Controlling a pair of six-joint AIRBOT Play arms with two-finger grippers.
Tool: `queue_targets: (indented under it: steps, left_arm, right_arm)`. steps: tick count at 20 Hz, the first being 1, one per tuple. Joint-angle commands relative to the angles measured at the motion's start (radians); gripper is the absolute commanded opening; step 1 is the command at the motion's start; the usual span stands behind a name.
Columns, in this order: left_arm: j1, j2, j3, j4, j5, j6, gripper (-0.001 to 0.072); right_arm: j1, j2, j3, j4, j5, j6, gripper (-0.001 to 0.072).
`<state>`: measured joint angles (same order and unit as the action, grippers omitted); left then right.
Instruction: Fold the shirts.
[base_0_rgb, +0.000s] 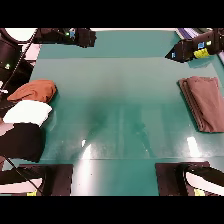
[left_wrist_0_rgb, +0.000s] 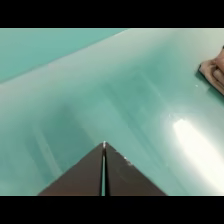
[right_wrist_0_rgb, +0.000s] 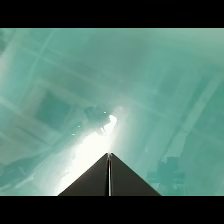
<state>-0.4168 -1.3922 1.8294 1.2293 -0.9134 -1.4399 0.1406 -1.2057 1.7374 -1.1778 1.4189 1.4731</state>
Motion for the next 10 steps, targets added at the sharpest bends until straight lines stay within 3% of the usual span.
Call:
queue_targets:
  steps: [1, 10]
  left_arm:
    - [0.000, 0.000, 0.000, 0.000, 0.016, 0.000, 0.0025]
    - [0.000, 0.000, 0.000, 0.000, 0.016, 0.000, 0.0025]
  right_arm:
    - [0.002, 0.000, 0.000, 0.000, 0.002, 0.000, 0.0020]
    - [0.002, 0.000, 0.000, 0.001, 0.008, 0.000, 0.0020]
